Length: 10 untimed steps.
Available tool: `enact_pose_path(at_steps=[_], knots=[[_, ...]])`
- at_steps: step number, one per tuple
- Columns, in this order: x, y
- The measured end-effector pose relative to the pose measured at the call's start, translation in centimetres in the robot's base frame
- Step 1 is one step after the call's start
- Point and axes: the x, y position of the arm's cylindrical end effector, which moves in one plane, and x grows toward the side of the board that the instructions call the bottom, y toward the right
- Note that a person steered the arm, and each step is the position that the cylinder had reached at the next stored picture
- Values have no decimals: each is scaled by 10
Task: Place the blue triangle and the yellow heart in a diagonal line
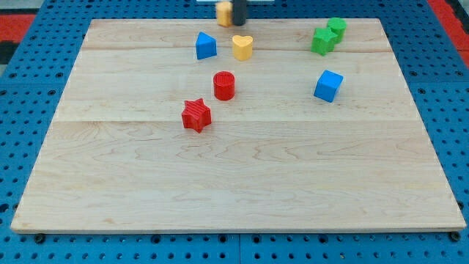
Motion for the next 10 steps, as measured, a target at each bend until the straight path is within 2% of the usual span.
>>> enact_pose_path(at_steps=[1, 2, 3, 5, 7, 8, 10], knots=[[10, -123], [26, -203], [25, -177], [26, 30], [85, 24], [88, -22], [63, -61]])
